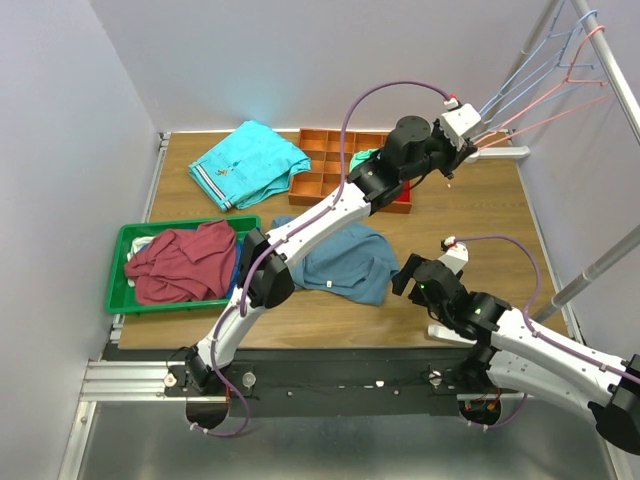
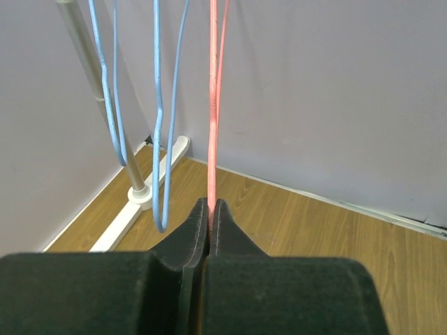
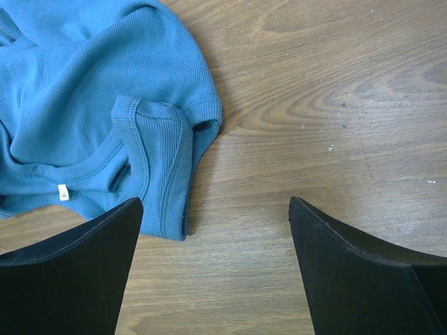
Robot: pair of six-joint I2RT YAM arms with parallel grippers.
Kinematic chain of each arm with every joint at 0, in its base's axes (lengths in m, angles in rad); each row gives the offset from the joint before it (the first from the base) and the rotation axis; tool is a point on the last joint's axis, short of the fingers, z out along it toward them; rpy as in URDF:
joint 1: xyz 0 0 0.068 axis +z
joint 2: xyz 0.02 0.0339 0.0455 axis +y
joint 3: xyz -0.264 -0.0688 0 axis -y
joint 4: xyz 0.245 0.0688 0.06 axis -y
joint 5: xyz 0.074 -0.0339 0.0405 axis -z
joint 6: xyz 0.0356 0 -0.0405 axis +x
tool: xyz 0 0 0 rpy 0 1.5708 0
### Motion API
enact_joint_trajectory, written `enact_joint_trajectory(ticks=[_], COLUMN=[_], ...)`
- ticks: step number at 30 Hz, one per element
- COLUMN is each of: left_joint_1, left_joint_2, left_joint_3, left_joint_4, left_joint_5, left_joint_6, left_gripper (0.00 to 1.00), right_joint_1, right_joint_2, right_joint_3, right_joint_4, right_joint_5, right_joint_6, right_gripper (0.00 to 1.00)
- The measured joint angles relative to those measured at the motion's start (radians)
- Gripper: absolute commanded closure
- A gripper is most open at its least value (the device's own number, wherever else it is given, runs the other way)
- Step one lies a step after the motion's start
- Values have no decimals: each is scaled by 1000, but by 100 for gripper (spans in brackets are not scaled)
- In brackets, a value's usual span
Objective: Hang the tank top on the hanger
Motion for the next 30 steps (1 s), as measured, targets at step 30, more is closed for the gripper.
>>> enact_joint_trajectory(ticks=[30], left_joint_1=[-11], left_joint_2=[-180], left_joint_3=[-164], left_joint_4=[58], left_joint_5=[-41], left_joint_6=[26], left_gripper=[100], right_joint_1=[0], right_joint_2=[1], right_joint_3=[31], right_joint_4=[-8], right_joint_5=[27], right_joint_6=[-19], right_gripper=[5])
